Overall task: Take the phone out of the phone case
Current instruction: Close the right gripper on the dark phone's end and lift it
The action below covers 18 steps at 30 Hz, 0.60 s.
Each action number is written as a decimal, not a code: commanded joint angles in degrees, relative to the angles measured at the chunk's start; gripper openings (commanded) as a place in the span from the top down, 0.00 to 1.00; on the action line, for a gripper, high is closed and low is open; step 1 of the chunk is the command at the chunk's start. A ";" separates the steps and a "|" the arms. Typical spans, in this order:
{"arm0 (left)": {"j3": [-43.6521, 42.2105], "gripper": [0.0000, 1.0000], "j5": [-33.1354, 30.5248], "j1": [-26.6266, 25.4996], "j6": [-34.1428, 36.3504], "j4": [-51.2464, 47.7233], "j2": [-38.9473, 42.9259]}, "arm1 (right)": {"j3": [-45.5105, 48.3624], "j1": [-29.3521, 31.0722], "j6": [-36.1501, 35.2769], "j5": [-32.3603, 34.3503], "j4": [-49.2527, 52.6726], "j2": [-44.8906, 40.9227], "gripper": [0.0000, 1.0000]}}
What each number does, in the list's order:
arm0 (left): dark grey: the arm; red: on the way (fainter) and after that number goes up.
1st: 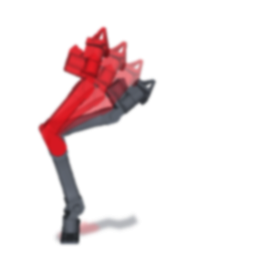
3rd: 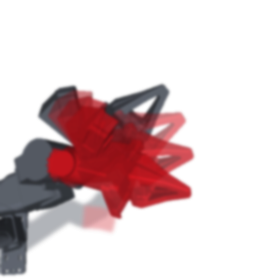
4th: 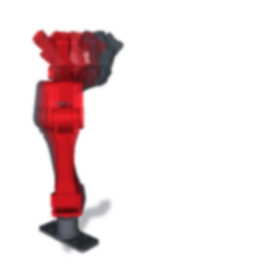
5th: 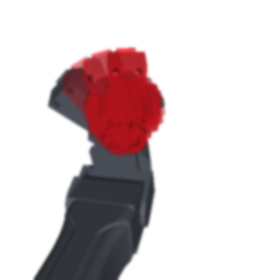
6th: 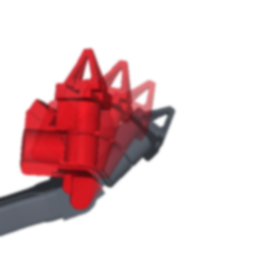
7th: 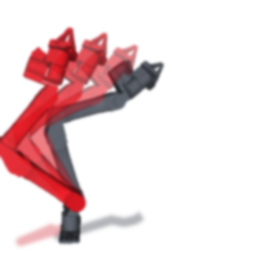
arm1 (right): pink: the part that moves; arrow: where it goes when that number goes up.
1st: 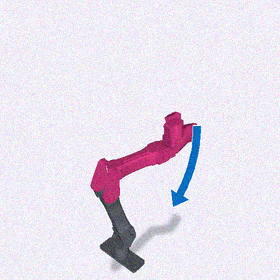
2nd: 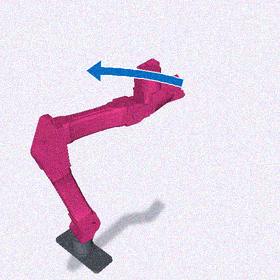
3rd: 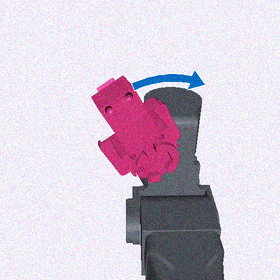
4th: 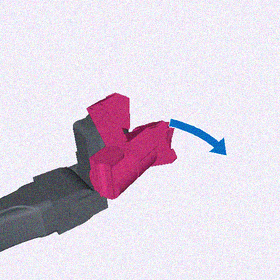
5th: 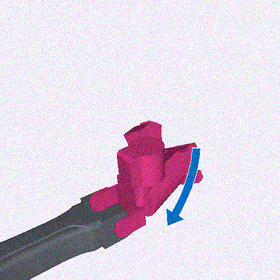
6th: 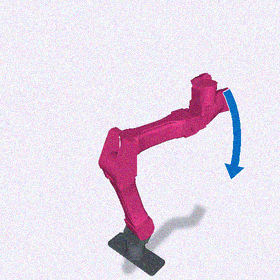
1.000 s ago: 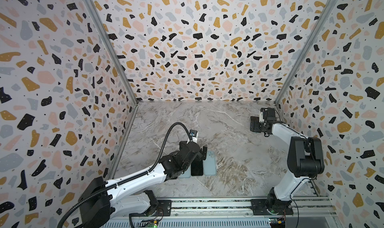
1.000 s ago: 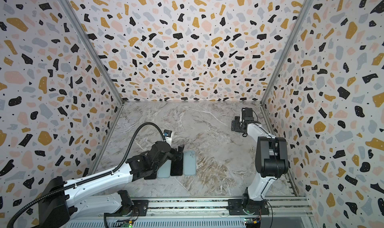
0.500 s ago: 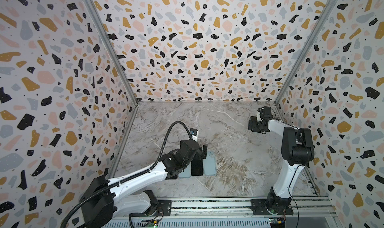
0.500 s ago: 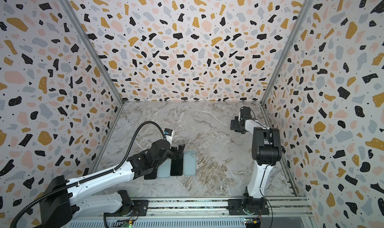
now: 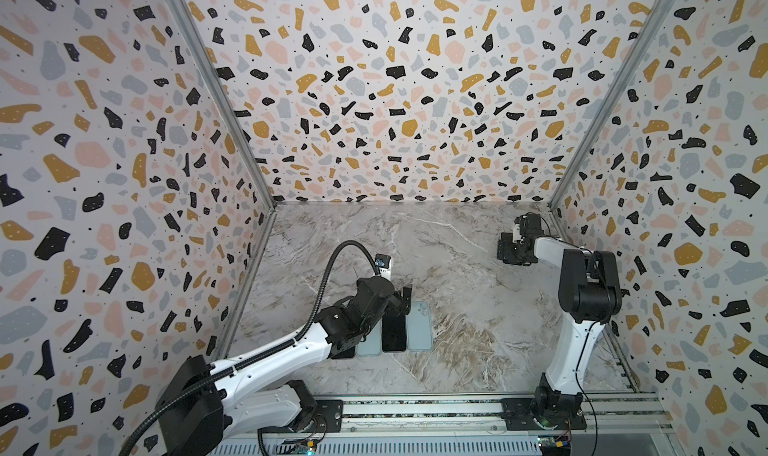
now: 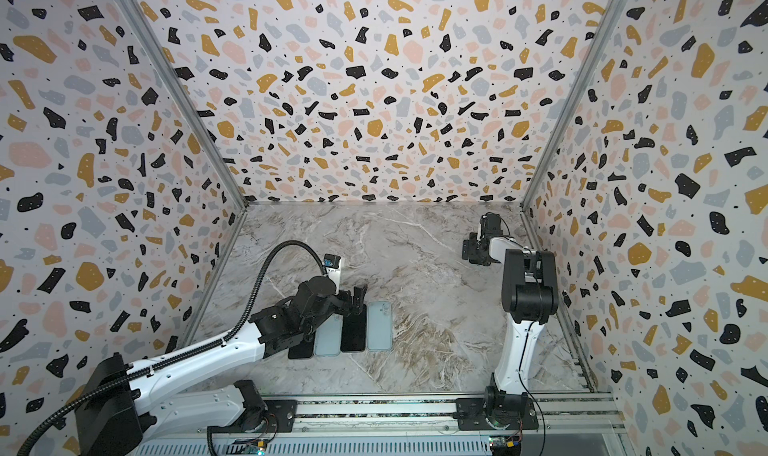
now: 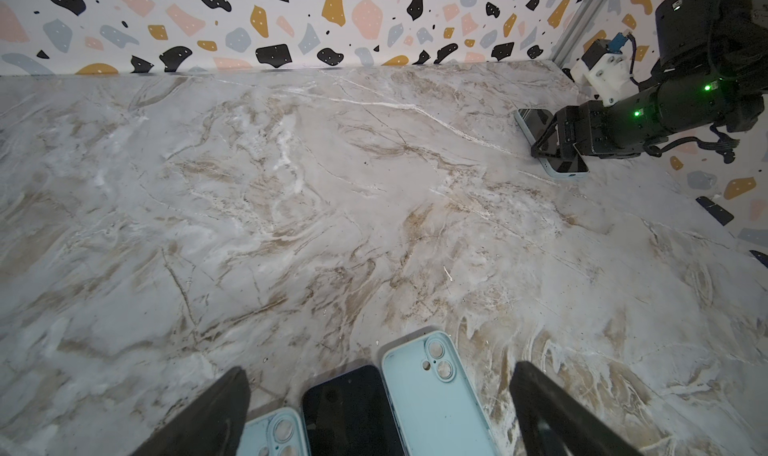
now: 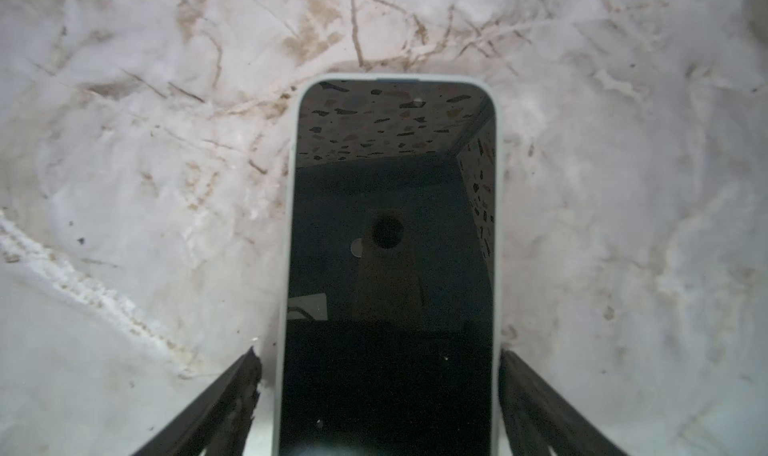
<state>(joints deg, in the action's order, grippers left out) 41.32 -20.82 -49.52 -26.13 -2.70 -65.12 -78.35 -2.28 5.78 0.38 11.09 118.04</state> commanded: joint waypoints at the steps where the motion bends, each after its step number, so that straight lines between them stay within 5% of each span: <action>1: 2.36 0.00 0.43 0.61 0.37 1.47 0.96 | -2.15 -0.61 0.53 -0.45 1.25 0.82 0.11; 18: 2.27 0.00 1.62 1.25 -0.14 2.35 0.44 | -4.34 -0.88 0.89 -0.47 2.31 3.58 0.26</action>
<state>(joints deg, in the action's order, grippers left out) 41.32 -19.90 -48.71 -26.17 -2.44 -65.04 -81.23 -2.79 6.15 -0.38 11.16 120.29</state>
